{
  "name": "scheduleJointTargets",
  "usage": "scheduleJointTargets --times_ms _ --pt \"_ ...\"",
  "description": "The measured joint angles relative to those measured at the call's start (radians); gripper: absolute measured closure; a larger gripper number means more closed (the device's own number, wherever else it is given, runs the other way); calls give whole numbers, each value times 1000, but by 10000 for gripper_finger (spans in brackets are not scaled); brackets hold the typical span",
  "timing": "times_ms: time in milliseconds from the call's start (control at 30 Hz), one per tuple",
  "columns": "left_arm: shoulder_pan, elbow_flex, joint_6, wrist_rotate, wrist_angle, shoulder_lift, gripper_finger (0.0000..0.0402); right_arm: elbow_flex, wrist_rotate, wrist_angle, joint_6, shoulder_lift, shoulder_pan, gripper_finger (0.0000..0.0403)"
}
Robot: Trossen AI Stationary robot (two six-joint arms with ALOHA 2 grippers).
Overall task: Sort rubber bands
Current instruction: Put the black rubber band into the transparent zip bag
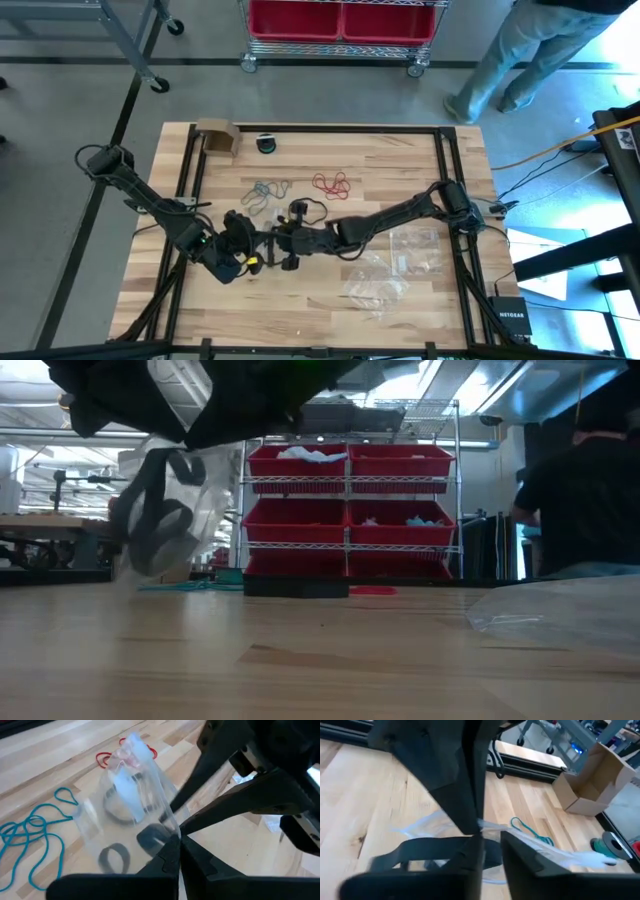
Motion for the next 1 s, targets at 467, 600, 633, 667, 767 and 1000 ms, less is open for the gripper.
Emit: scheduleJointTargets --times_ms 467,600,633,667,767,1000 --pt "3 0 2 -2 -4 0 402 187 -246 -403 90 -27 17 241" --pt "7 0 3 0 -3 0 402 186 -221 -453 126 -36 45 244" --pt "7 0 3 0 -5 0 402 186 -218 -469 143 -38 51 244" --pt "7 0 2 0 -5 0 402 186 -218 -488 166 -39 57 244" --pt "6 0 1 0 -3 0 401 139 -218 -483 236 -39 77 244" --pt "6 0 -9 0 2 0 402 -97 -219 -100 431 -38 93 245"
